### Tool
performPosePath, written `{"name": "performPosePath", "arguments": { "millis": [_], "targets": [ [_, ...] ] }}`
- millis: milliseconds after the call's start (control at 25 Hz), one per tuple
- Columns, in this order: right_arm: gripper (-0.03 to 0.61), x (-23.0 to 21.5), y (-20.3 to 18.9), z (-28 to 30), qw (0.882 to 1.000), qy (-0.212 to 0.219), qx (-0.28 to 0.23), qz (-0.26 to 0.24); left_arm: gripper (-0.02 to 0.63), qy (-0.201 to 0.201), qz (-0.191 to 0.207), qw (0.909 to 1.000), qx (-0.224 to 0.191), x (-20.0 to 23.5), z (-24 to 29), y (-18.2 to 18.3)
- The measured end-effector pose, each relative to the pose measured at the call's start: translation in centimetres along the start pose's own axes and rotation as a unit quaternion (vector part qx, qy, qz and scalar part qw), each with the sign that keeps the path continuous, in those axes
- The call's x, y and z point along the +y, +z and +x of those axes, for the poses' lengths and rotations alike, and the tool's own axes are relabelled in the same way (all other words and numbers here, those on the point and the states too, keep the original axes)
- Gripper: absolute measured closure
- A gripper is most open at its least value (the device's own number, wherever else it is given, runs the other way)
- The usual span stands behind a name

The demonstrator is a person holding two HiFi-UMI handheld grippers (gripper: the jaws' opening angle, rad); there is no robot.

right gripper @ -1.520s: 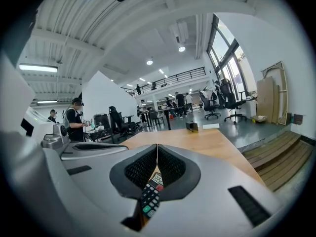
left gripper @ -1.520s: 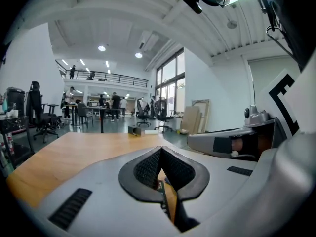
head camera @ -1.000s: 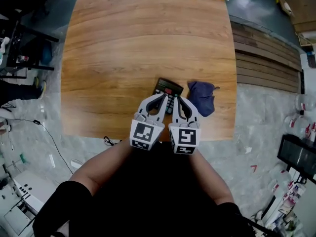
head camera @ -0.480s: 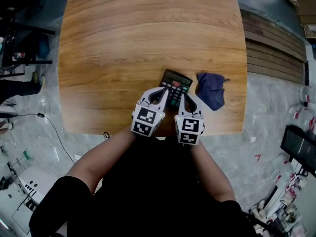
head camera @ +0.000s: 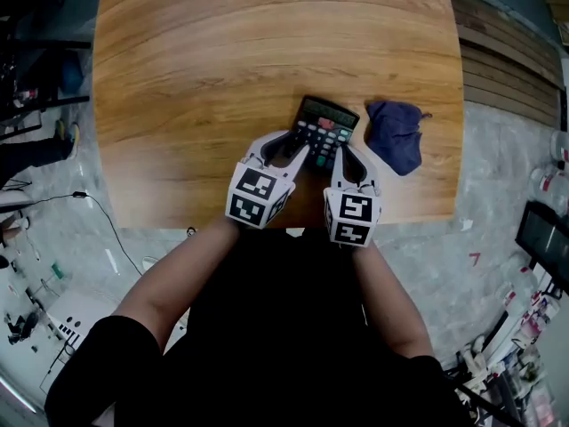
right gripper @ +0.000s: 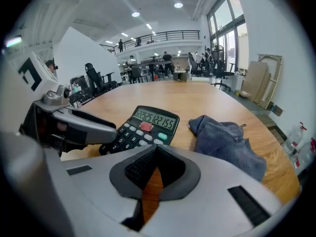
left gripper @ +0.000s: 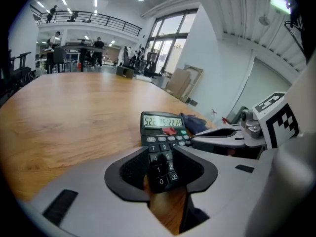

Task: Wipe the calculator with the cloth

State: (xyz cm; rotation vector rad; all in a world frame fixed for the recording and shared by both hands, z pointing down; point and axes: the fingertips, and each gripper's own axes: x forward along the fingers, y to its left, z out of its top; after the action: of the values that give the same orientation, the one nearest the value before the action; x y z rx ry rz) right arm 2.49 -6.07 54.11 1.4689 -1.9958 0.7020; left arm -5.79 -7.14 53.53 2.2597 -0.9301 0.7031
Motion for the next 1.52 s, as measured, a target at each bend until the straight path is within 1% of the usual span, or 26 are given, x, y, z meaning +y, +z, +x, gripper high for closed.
{"name": "performPosePath", "arguments": {
  "millis": [120, 240, 400, 560, 720, 840, 920, 960, 1080, 1160, 1240, 1360, 1440, 1520],
  "targets": [
    [0.563, -0.1, 0.0, 0.2, 1.000, 0.005, -0.011, 0.019, 0.442, -0.004, -0.015, 0.9999, -0.006, 0.6, -0.1, 0.0],
    [0.563, -0.3, -0.2, 0.1, 1.000, 0.003, -0.019, 0.020, 0.413, -0.025, -0.028, 0.9993, -0.001, 0.3, 0.0, -0.3],
    [0.563, -0.7, -0.6, 0.2, 0.999, 0.002, -0.026, 0.026, 0.374, -0.056, -0.061, 0.9965, 0.007, 0.1, 0.1, -0.7],
    [0.563, -0.6, -0.6, 0.3, 0.999, 0.007, -0.032, 0.028, 0.370, -0.081, -0.081, 0.9932, 0.020, -0.1, 0.7, -1.2],
    [0.563, -0.7, -0.6, 0.3, 0.999, 0.009, -0.032, 0.033, 0.365, -0.079, -0.079, 0.9934, 0.026, 0.1, 1.4, -1.2],
    [0.563, -0.6, -0.5, 0.2, 0.999, 0.011, -0.034, 0.039, 0.368, -0.093, -0.090, 0.9913, 0.027, -0.3, 1.4, -0.9],
    [0.563, -0.7, -0.6, 0.0, 0.998, 0.014, -0.039, 0.047, 0.428, -0.106, -0.099, 0.9891, 0.021, -0.9, 1.4, -0.7],
    [0.563, -0.8, -0.7, 0.0, 0.998, 0.015, -0.042, 0.050, 0.445, -0.113, -0.106, 0.9878, 0.016, -1.1, 1.3, -0.6],
    [0.563, -1.0, -0.7, -0.2, 0.998, 0.013, -0.035, 0.047, 0.476, -0.127, -0.127, 0.9837, -0.001, -1.3, 0.8, -0.2],
    [0.561, -1.4, -0.6, -0.6, 0.999, 0.004, -0.030, 0.043, 0.494, -0.133, -0.149, 0.9797, -0.013, -1.5, 0.6, 0.0],
    [0.561, -2.4, -0.3, -1.3, 0.999, -0.012, -0.035, 0.033, 0.514, -0.140, -0.178, 0.9737, -0.024, -1.9, 0.5, 0.2],
    [0.561, -4.9, 0.2, -2.2, 0.998, -0.051, -0.043, 0.020, 0.532, -0.149, -0.211, 0.9654, -0.038, -2.6, 0.6, 0.5],
    [0.561, -6.6, 0.5, -2.8, 0.996, -0.076, -0.043, 0.022, 0.541, -0.153, -0.221, 0.9621, -0.044, -3.1, 0.6, 0.9],
    [0.561, -8.1, 0.7, -3.1, 0.994, -0.092, -0.042, 0.032, 0.545, -0.153, -0.222, 0.9618, -0.047, -3.4, 0.6, 1.2]
  ]
}}
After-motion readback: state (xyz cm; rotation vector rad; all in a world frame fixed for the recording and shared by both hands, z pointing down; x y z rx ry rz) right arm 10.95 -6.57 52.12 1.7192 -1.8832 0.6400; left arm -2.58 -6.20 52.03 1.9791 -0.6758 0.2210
